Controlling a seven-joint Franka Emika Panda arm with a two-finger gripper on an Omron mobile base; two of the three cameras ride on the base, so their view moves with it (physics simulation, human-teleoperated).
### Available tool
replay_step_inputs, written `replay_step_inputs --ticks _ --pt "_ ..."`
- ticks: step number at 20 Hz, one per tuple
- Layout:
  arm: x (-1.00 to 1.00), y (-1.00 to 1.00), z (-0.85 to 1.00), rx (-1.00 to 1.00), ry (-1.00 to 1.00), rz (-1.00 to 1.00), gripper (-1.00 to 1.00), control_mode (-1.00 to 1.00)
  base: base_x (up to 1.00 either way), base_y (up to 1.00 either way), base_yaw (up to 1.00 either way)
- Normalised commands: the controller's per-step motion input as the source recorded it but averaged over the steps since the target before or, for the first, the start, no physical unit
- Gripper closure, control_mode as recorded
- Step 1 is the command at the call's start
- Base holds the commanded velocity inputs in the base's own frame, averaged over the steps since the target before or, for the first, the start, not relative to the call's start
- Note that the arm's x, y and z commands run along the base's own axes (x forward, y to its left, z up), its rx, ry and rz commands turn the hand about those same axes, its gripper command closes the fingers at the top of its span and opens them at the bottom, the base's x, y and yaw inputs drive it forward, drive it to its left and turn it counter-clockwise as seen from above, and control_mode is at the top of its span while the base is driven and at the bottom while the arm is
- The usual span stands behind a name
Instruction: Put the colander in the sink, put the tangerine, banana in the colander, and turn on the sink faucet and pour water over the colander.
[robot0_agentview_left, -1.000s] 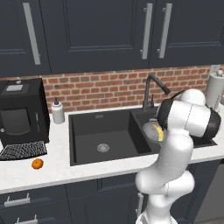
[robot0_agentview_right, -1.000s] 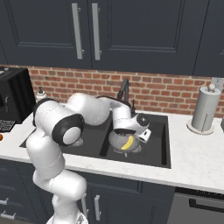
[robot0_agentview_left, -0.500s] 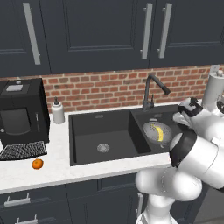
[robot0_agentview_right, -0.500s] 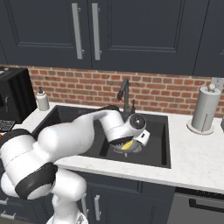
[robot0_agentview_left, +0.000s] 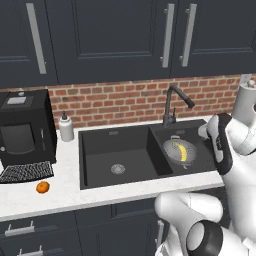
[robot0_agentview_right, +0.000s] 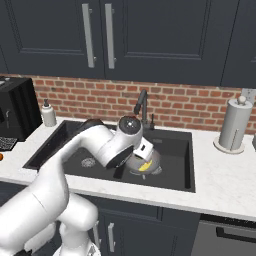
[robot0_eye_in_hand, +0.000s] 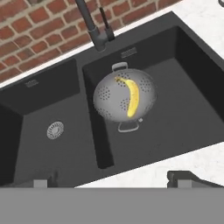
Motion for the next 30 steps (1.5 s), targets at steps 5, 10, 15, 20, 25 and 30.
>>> replay_step_inputs --ticks 5,10,15,20,25,30 --pt "-0.81 0.91 0.53 -0.02 0.11 0.04 -1.0 -1.0 0.0 0.0 0.0" --pt "-0.39 1.0 0.54 -0.01 0.17 0.16 -1.0 -1.0 0.0 0.0 0.0" --pt "-0.08 1.0 0.47 0.0 0.25 0.21 -1.0 -1.0 0.0 0.0 0.0" --pt "0.0 1.0 0.22 0.0 0.27 0.23 -1.0 -1.0 0.0 0.0 0.0" --pt "0.0 1.0 0.08 0.0 0.31 0.23 -1.0 -1.0 0.0 0.0 0.0" --pt "0.0 1.0 0.0 -0.05 0.2 0.12 -1.0 -1.0 0.0 0.0 0.0"
